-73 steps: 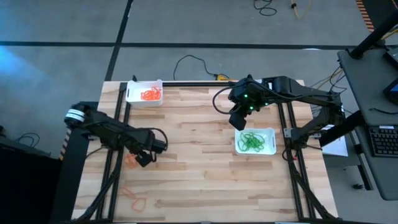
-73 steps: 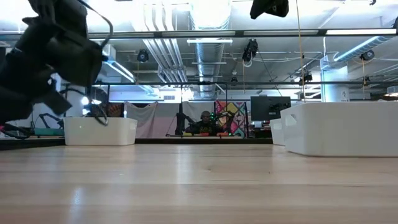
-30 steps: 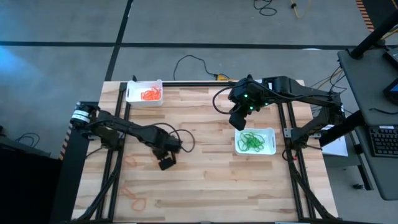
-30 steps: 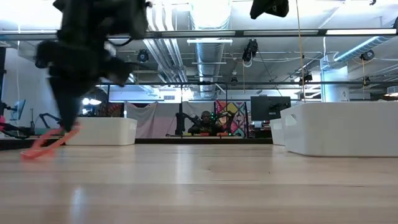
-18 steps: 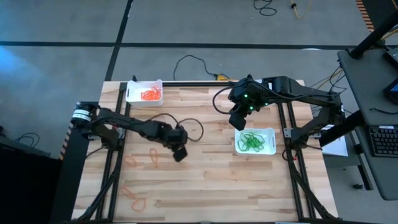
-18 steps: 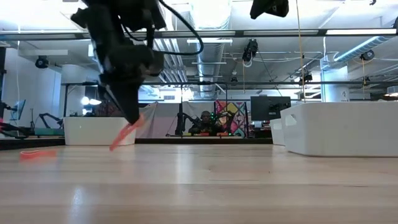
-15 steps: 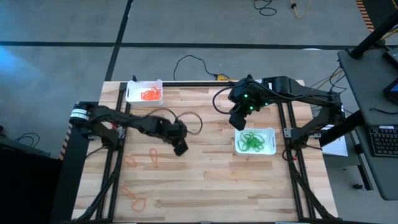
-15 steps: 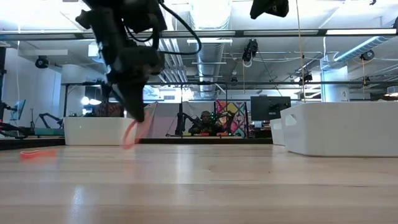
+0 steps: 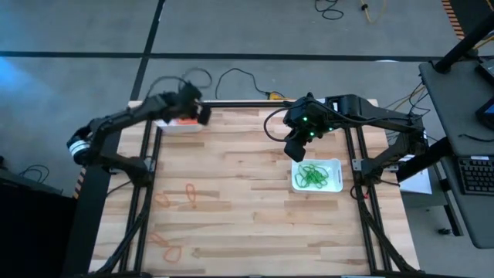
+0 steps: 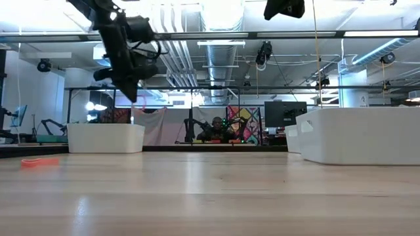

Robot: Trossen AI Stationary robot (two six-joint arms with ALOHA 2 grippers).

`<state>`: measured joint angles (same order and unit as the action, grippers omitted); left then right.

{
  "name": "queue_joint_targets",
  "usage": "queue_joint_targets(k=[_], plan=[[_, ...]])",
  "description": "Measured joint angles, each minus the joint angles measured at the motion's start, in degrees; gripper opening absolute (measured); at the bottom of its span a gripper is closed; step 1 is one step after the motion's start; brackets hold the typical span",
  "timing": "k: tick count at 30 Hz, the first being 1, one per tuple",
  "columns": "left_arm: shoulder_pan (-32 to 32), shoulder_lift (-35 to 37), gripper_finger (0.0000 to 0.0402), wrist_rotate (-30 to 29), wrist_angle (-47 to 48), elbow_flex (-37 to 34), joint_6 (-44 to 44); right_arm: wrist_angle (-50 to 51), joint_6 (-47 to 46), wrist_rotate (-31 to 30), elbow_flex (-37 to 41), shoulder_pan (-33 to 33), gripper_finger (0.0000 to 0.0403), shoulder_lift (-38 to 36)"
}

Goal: Sort rubber bands into baskets
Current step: Put the orange rubber band into the top left white bin

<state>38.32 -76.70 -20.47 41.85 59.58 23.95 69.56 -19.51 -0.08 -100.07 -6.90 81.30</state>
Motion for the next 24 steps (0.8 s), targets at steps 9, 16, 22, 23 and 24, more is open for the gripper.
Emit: queue_joint_targets(k=[9, 16, 22, 23, 24], plan=[[14.4, -7.0, 0.0, 0.0, 1.9, 1.6, -3.0, 0.0, 0.0, 0.0, 0.0, 0.0, 0.0013, 0.0], [16.6, -13.9, 0.0, 0.0, 2.4, 1.5, -0.9, 0.0, 0.0, 0.0, 0.0, 0.0, 0.0013, 0.0], [16.6, -18.7, 0.0019, 0.8, 1.9, 1.5, -2.2, 0.0, 0.0, 0.0, 0.0, 0.0, 0.0013, 0.0], [16.6, -19.1, 0.0028, 1.6, 2.0, 1.5, -2.6, 0.0, 0.0, 0.0, 0.0, 0.0, 0.0013, 0.0], [16.6, -19.4, 0.0038, 2.0, 2.2, 1.5, -2.8, 0.0, 0.0, 0.0, 0.0, 0.0, 0.0013, 0.0]])
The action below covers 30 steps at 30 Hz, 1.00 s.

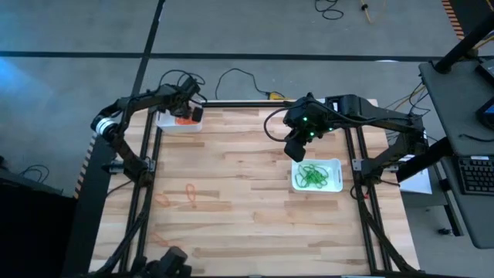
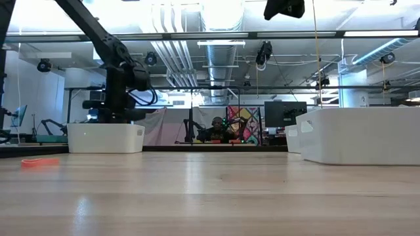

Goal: Sort rubber bands into baskets
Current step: Put the orange rubber band into the top left white bin

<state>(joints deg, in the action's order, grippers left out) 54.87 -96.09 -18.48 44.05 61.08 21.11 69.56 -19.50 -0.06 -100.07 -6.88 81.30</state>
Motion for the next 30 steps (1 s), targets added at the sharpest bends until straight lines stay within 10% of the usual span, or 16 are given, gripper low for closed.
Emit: queue_joint_targets(k=[18, 30], plan=[[-3.7, 22.4, 0.0214, 3.0, 10.4, 0.4, -5.5, 0.0, 0.0, 0.0, 0.0, 0.0, 0.0013, 0.0], [-33.5, 38.8, 0.0221, 5.8, 17.1, -9.3, 17.9, 0.0, 0.0, 0.0, 0.0, 0.0, 0.0013, 0.0]])
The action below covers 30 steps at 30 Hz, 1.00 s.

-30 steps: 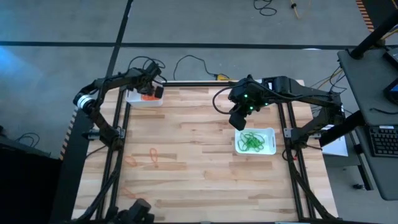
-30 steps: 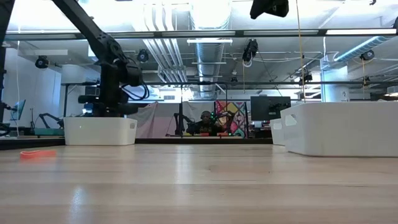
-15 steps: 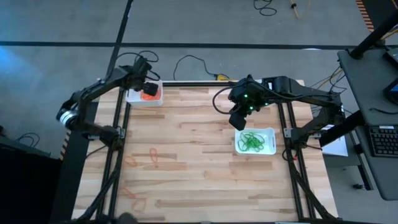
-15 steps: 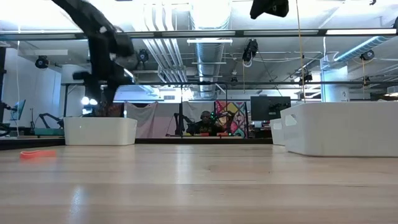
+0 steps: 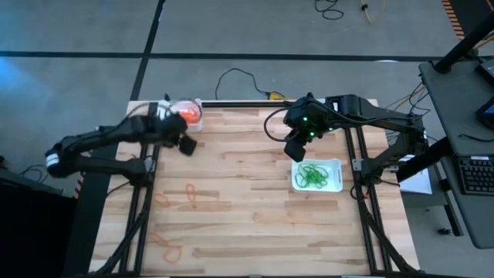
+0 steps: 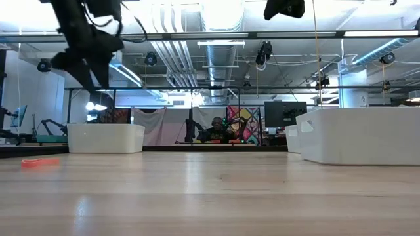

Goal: Sort rubber bands into baskets
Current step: Put the orange rubber band into the top left white bin

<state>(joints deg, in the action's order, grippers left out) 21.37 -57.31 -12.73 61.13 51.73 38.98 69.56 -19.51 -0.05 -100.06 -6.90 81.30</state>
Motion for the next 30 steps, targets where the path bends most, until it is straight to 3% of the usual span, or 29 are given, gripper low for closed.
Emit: queue_joint_targets(k=[9, 14, 19, 30], plan=[[-29.8, -3.1, 0.0221, 0.0, -0.4, -5.1, 16.7, 0.0, 0.0, 0.0, 0.0, 0.0, 0.0013, 0.0], [-40.3, -9.9, 0.0221, 0.8, -2.1, -6.6, 26.3, 0.0, 0.0, 0.0, 0.0, 0.0, 0.0013, 0.0], [-41.3, -15.3, 0.0203, 7.5, -8.8, -10.0, 28.7, 0.0, 0.0, 0.0, 0.0, 0.0, 0.0013, 0.0], [-35.2, -15.7, 0.0147, 9.2, -12.7, -16.8, 33.0, 0.0, 0.0, 0.0, 0.0, 0.0, 0.0013, 0.0]])
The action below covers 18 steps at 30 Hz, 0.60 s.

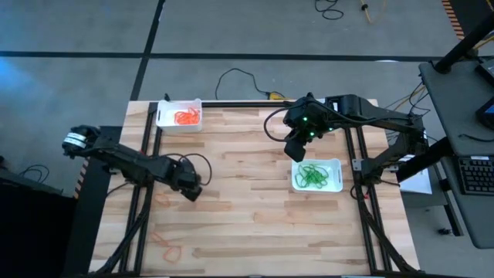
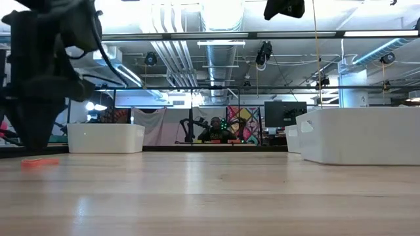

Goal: Sort rubber bands into baskets
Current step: Put the orange rubber band into the top left white bin

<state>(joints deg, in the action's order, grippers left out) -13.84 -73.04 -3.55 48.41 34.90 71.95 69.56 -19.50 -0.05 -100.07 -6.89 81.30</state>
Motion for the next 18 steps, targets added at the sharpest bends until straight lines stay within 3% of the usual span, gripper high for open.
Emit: queue_joint_targets(k=[8, 18], plan=[[2.2, 0.5, 0.0125, -0.4, -8.7, -5.8, 1.7, 0.0, 0.0, 0.0, 0.0, 0.0, 0.0013, 0.0], [2.2, -0.6, 0.0115, -3.4, -12.3, -4.9, 3.8, 0.0, 0.0, 0.0, 0.0, 0.0, 0.0013, 0.0]])
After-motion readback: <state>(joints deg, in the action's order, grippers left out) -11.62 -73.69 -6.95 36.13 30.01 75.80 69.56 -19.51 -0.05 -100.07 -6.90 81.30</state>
